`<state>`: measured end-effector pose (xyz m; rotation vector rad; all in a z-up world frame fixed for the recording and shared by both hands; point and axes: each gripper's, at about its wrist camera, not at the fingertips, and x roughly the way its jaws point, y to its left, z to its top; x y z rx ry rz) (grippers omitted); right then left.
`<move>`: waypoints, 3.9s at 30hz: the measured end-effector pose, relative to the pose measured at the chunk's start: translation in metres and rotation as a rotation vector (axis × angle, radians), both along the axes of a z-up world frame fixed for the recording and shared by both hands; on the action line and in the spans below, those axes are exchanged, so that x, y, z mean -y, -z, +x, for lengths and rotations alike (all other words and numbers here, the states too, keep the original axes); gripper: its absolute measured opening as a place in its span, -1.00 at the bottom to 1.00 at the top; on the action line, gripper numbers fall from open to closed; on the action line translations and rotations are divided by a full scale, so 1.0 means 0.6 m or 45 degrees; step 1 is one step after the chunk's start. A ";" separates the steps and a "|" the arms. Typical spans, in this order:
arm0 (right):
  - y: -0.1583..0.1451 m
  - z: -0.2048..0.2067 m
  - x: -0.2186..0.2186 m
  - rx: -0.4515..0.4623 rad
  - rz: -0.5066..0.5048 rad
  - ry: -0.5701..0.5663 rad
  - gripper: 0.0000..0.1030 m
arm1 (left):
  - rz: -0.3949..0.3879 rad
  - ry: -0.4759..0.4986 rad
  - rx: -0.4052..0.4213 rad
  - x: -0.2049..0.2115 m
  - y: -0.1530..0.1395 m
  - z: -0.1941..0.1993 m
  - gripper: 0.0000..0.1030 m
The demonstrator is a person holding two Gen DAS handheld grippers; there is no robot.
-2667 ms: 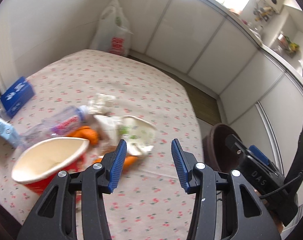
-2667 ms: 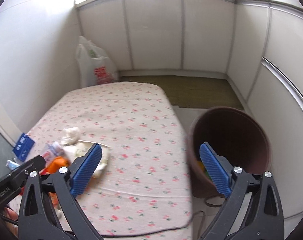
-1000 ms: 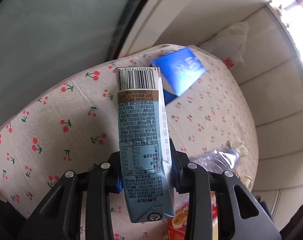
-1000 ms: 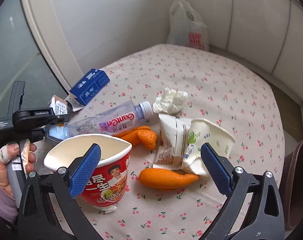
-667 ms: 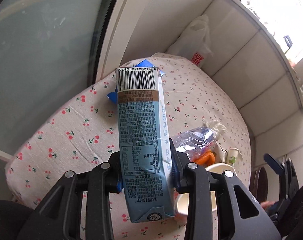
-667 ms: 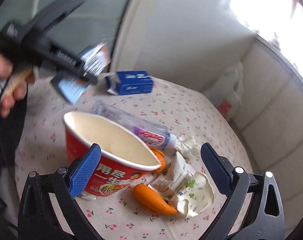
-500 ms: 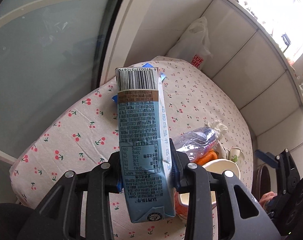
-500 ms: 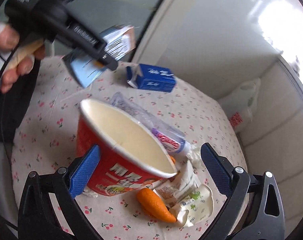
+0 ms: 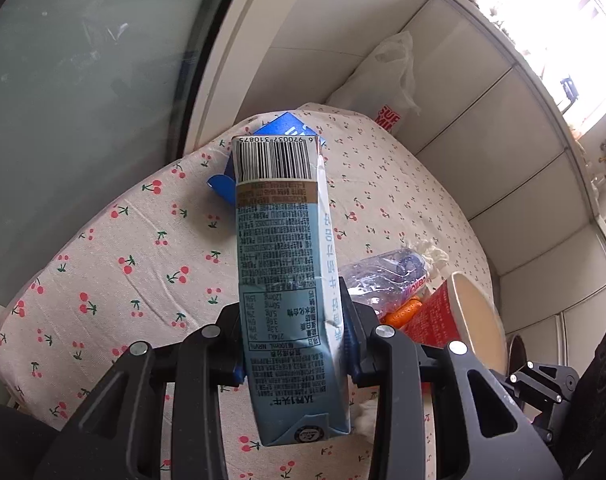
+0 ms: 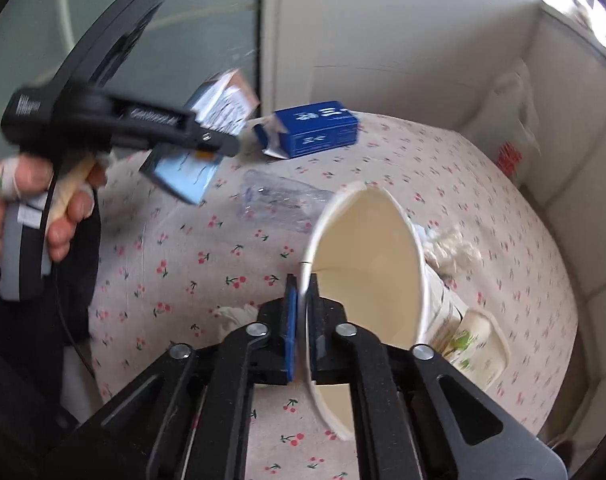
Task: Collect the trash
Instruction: 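Grasp the blue juice box with the left tool while the right tool grasps the red noodle cup rim, then carry the juice box and noodle cup over the bin and release both, then move both open tools back over the remaining table trash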
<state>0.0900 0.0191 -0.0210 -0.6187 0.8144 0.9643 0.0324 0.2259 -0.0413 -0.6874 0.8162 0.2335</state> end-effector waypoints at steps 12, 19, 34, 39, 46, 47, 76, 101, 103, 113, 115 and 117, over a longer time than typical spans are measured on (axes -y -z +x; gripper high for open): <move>-0.099 0.014 0.101 0.051 0.364 0.316 -0.95 | 0.016 0.098 0.065 0.018 -0.008 -0.003 -0.32; -0.150 0.012 0.175 0.189 0.451 0.441 -0.95 | 0.010 0.166 0.113 0.066 -0.036 0.011 -0.32; -0.195 0.044 0.377 0.305 0.549 0.890 -0.94 | 0.071 0.471 0.293 0.262 -0.159 0.097 -0.33; -0.190 0.051 0.426 0.313 0.550 1.007 -0.94 | 0.084 0.572 0.328 0.333 -0.179 0.126 -0.33; -0.180 0.068 0.515 0.299 0.559 1.228 -0.94 | 0.086 0.673 0.336 0.415 -0.185 0.149 -0.33; -0.177 0.070 0.527 0.289 0.560 1.261 -0.94 | 0.087 0.690 0.335 0.428 -0.186 0.153 -0.33; -0.104 0.058 0.808 0.116 0.592 2.062 0.69 | 0.112 1.069 0.252 0.733 -0.165 0.219 -0.33; -0.114 0.028 0.854 0.223 0.398 2.175 0.78 | 0.169 1.088 0.088 0.878 -0.108 0.285 -0.12; -0.115 0.032 0.844 0.230 0.379 2.156 0.78 | 0.143 1.067 0.079 0.862 -0.105 0.285 -0.12; -0.116 0.051 0.758 0.240 0.301 1.981 0.84 | 0.112 0.890 0.045 0.745 -0.087 0.253 -0.01; -0.117 0.053 0.732 0.268 0.279 1.941 0.84 | 0.103 0.849 0.041 0.720 -0.085 0.245 -0.01; -0.119 0.053 0.705 0.292 0.276 1.897 0.84 | 0.098 0.800 0.037 0.693 -0.086 0.236 -0.01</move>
